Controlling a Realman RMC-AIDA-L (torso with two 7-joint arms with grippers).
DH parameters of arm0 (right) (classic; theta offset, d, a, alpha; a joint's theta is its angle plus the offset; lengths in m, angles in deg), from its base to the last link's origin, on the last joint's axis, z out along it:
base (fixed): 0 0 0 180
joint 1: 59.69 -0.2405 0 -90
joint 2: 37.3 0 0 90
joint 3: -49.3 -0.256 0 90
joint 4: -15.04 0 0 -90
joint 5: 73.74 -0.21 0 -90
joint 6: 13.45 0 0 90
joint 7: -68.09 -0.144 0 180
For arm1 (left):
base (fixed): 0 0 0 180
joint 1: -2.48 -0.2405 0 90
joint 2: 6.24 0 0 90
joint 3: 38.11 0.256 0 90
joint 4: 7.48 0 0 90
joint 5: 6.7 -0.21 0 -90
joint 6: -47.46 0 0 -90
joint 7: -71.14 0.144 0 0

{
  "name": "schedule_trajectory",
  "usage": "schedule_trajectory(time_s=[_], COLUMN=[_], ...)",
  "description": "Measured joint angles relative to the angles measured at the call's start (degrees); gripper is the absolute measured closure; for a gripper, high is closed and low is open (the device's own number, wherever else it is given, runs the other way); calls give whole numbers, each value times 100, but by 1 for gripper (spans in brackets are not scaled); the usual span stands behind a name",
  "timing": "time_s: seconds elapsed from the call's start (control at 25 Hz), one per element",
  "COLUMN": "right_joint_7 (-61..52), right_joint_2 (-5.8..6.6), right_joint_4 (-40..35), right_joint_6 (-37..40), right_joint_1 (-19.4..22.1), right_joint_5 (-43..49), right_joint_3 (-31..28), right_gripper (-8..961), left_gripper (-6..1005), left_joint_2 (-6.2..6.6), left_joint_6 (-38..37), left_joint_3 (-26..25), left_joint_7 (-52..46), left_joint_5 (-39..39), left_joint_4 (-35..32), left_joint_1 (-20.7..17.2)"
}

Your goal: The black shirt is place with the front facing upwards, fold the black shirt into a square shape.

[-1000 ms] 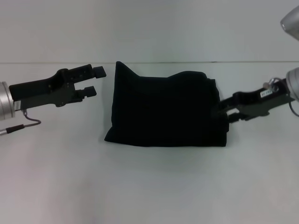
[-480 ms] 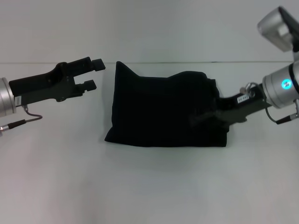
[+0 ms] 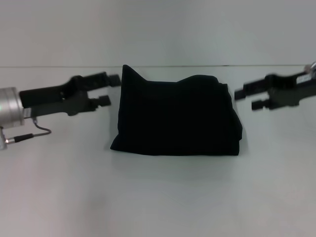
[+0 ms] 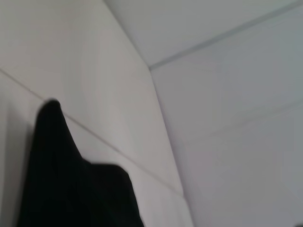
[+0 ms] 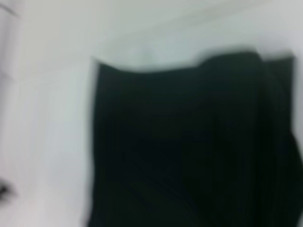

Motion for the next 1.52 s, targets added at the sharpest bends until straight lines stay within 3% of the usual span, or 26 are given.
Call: schedule_trajectory(time_s=[0.16, 0.28, 0.44, 0.6, 0.84, 0.96, 1.04, 1.12, 1.24, 1.28, 1.36, 1.44, 1.52], right_joint_7=[232, 238, 234, 236, 240, 241, 241, 239, 237, 238, 240, 239, 223], right_joint_2=[163, 295, 365, 375, 374, 374, 377, 388, 423, 435, 451, 466, 479], right_joint_4=[-129, -122, -118, -95, -90, -73, -73, -92, -79, -71, -67, -71, -94], right_joint_6=[408, 511, 522, 515, 516, 501, 515, 549, 576, 569, 565, 572, 586], right_joint_1=[159, 226, 264, 297, 379, 388, 392, 396, 412, 416, 429, 434, 447], right_joint_5=[-680, -894, -944, -930, -926, -924, -924, -924, -926, -924, -919, -918, -917], right_joint_3=[-664, -781, -833, -838, -843, -845, -846, -846, -845, -845, -841, -841, -842], right_gripper=[221, 223, 224, 224, 225, 225, 225, 224, 224, 224, 224, 224, 224], left_gripper=[131, 131, 132, 132, 133, 133, 134, 134, 134, 135, 135, 136, 137], left_joint_2=[-34, -292, -640, -692, -696, -683, -639, -555, -295, -173, -60, -93, -251], left_joint_6=[7, 192, 786, 1374, 2255, 2202, 1766, 1178, 448, 295, 219, 355, 575], left_joint_3=[639, 791, 825, 1023, 1232, 1328, 1230, 1121, 1100, 1102, 1090, 1036, 1001], left_joint_7=[-281, -349, -355, -357, -333, -324, -281, -222, 147, 491, 1272, 2375, 3131], left_joint_5=[-46, -48, -51, -61, -63, -82, -56, -53, -158, -226, -318, -418, -460], left_joint_4=[53, 72, 346, 638, 871, 900, 710, 261, -369, -433, -455, -550, -692], left_joint_1=[147, 245, 522, 707, 725, 774, 685, 443, 20, -104, -259, -490, -670])
